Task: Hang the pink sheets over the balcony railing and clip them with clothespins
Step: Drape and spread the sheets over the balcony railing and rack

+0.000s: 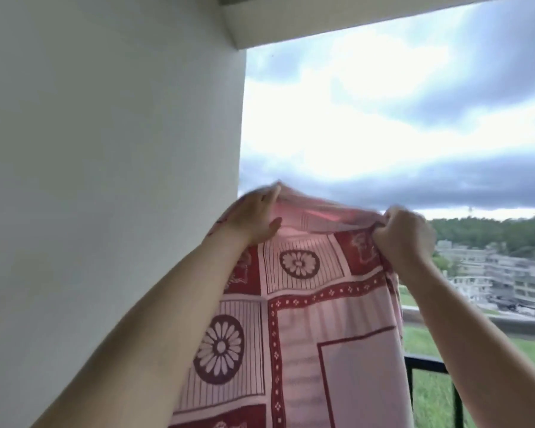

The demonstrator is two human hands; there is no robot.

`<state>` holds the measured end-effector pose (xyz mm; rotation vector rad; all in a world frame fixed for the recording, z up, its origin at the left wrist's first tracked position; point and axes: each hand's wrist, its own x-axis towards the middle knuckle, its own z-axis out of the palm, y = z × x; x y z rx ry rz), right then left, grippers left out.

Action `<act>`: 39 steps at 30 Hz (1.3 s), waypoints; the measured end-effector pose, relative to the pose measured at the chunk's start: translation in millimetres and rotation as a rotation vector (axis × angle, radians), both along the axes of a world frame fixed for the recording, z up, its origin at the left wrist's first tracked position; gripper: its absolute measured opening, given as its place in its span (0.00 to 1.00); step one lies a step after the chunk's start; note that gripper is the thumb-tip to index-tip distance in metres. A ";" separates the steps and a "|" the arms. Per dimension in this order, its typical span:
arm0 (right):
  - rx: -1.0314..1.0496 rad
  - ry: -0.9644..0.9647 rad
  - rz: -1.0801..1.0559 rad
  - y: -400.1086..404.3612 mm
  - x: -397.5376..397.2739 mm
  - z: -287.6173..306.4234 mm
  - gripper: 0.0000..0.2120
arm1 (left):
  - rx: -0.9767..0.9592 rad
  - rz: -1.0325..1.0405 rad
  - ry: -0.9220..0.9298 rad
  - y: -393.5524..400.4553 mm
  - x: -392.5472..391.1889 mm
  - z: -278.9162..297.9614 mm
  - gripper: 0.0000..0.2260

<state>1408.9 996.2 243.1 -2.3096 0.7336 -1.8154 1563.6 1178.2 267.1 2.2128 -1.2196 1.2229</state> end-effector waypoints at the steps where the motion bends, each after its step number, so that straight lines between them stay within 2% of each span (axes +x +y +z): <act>1: 0.001 0.128 -0.067 -7.6 7.9 -6.0 0.05 | 0.072 -0.032 0.157 -17.1 4.6 -4.4 0.27; 3: 0.013 0.420 -0.149 -17.6 21.3 -21.7 0.10 | 0.339 -0.046 0.448 -44.6 9.7 -30.0 0.22; 4: 0.013 0.551 -0.136 -18.9 26.2 -29.3 0.12 | 0.454 -0.048 0.509 -52.3 10.2 -44.3 0.20; 6: -0.078 0.720 0.014 -18.9 32.4 -36.4 0.15 | 0.487 -0.085 0.458 -54.6 10.7 -64.1 0.14; 8: -0.207 0.724 0.240 -17.3 32.6 -35.8 0.15 | 0.330 -0.154 0.372 -41.2 7.0 -69.6 0.12; 11: -0.182 0.709 0.590 -9.5 26.3 -35.5 0.09 | -0.019 -0.187 0.261 -1.6 0.8 -77.6 0.10; 13: -0.120 0.810 0.693 -2.0 20.5 -37.2 0.13 | -0.151 -0.099 0.270 27.9 3.2 -95.5 0.10; 14: -0.101 0.879 0.680 1.1 18.5 -37.4 0.15 | -0.199 -0.043 0.305 42.6 6.7 -107.0 0.11; 16: -0.101 1.007 0.605 8.9 15.2 -35.4 0.18 | -0.318 -0.043 0.480 69.3 12.0 -129.0 0.13; 18: -0.101 1.078 0.539 18.6 13.3 -32.8 0.18 | -0.444 -0.244 0.856 89.9 14.7 -147.6 0.14; 20: -0.131 1.063 0.514 29.4 11.2 -34.0 0.12 | -0.461 -0.349 1.176 107.5 14.7 -160.7 0.11; 22: -0.199 1.002 0.487 39.9 8.4 -39.4 0.09 | -0.394 -0.331 1.257 119.5 16.1 -174.5 0.06; 24: -0.286 0.908 0.401 47.7 5.2 -47.0 0.09 | -0.307 -0.194 1.112 125.9 20.2 -187.0 0.06; 26: -0.329 0.754 0.364 52.0 2.0 -55.4 0.08 | -0.250 0.093 0.829 129.4 23.6 -193.7 0.10; 28: -0.356 0.608 0.338 55.9 0.6 -64.0 0.08 | -0.314 0.214 0.700 132.4 19.7 -186.9 0.11; 30: -0.405 0.538 0.198 55.2 1.6 -70.3 0.09 | -0.448 0.212 0.624 129.5 11.6 -163.3 0.11; 33: -0.338 0.490 -0.062 37.5 -2.0 -59.1 0.09 | -0.535 0.164 0.364 104.1 -0.2 -102.8 0.09; 36: -0.156 0.341 -0.206 6.0 -11.4 -28.5 0.09 | -0.436 0.063 0.158 57.9 -7.2 -39.8 0.08; 39: -0.031 0.195 -0.271 -23.4 -14.1 -5.0 0.09 | -0.249 -0.024 0.172 5.8 1.7 -9.6 0.14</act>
